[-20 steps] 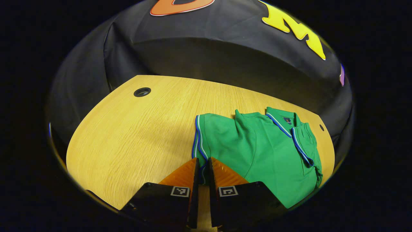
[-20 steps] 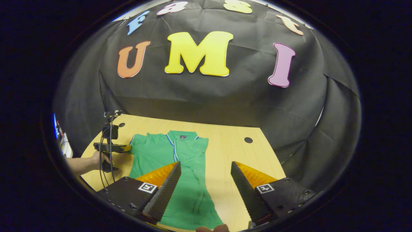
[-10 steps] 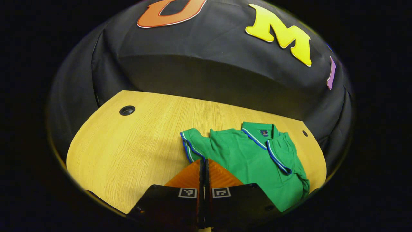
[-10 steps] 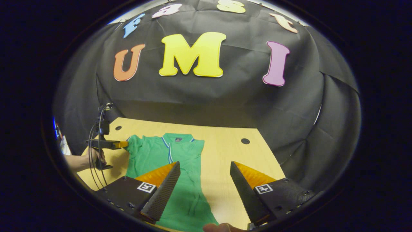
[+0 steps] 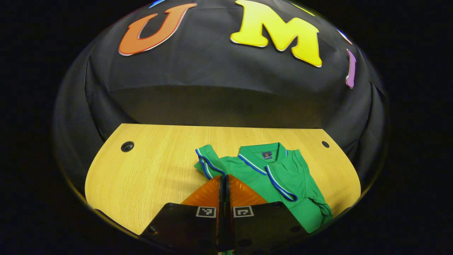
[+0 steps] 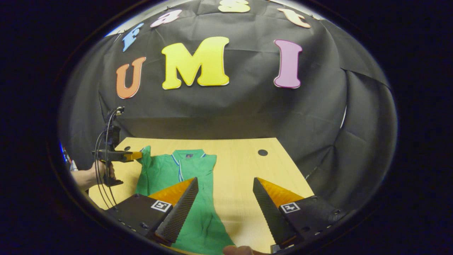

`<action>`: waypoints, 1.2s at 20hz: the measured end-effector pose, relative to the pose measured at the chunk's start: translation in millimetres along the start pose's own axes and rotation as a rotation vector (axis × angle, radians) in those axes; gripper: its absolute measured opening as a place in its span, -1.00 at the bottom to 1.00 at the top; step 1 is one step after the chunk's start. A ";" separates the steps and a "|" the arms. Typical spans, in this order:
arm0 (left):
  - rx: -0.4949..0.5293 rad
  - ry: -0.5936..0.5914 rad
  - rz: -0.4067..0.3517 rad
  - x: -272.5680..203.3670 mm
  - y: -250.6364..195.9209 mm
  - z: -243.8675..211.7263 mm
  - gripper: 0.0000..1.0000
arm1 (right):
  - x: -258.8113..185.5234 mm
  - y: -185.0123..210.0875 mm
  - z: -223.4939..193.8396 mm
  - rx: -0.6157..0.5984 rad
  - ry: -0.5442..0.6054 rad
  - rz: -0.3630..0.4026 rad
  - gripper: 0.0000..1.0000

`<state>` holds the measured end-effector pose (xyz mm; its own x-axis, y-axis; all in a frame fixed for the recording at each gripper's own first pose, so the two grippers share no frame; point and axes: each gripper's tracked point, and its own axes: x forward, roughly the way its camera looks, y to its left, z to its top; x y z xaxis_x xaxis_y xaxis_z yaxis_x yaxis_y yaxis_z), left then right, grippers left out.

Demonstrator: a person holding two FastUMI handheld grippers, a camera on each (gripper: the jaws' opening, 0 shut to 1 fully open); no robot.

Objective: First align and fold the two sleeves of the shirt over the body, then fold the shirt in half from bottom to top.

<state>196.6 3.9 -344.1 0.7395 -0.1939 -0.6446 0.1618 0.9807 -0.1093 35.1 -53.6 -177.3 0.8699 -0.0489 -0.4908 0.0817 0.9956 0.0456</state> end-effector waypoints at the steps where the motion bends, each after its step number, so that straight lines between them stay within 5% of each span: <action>1: 0.029 0.011 -0.010 1.8 -16.9 -0.6 -0.93 | -2.0 -7.3 0.0 0.011 -0.001 -0.008 0.92; 5: 0.109 0.053 -0.040 20.2 -76.0 -8.2 -0.92 | -11.3 -37.8 -9.2 0.046 0.007 -0.039 0.91; 11: 0.095 0.066 -0.118 31.5 -142.0 -19.0 -0.75 | -15.5 -75.6 -16.9 0.077 0.015 -0.083 0.89; 15: 0.107 0.032 -0.115 10.9 -147.0 -14.5 1.00 | -12.5 -73.6 -15.1 0.078 0.011 -0.063 0.91; 24: -0.021 -0.116 0.001 -65.9 -101.6 15.3 1.00 | -10.5 -35.5 -1.6 0.020 -0.028 0.041 0.91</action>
<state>141.4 -83.4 -279.0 0.8105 -0.1931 -0.5530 0.1482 0.9810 -0.1254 22.3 -88.3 -175.1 0.8860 -0.0106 -0.4636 0.0551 0.9951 0.0825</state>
